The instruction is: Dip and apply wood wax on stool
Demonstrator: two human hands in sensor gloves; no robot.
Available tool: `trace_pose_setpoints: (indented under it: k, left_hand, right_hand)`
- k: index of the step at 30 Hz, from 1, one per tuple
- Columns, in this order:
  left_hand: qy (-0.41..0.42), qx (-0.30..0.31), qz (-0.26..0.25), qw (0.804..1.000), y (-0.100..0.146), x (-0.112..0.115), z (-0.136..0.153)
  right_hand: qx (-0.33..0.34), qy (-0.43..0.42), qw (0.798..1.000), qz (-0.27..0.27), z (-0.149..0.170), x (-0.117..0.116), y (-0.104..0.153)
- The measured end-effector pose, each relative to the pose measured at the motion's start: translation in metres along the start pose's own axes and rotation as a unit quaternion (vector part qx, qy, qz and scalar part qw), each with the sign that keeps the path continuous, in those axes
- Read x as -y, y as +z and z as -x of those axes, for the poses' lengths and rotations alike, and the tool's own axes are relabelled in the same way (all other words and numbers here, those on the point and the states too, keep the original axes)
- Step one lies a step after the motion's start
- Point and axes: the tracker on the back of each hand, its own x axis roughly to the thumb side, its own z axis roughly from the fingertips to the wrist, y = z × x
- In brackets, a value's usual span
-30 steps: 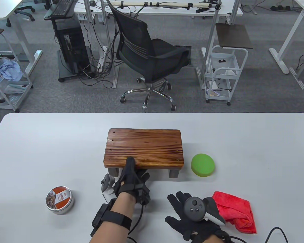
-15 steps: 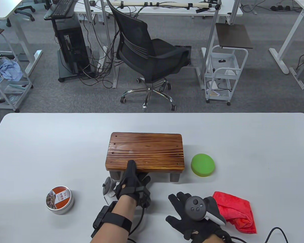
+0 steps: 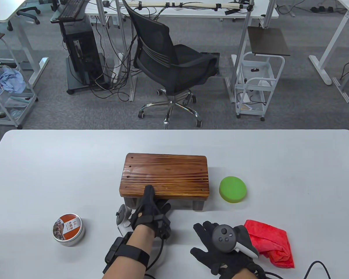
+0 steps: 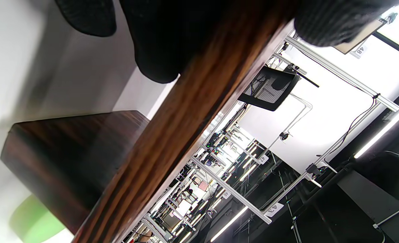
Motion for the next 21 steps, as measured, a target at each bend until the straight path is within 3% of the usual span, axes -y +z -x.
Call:
trace_pose_setpoints:
  k: [21]
  left_hand:
    - [0.029,-0.03,0.004,0.999,0.004,-0.006,0.013]
  right_hand:
    - [-0.002,-0.005,1.0,0.0,0.001,0.0,-0.001]
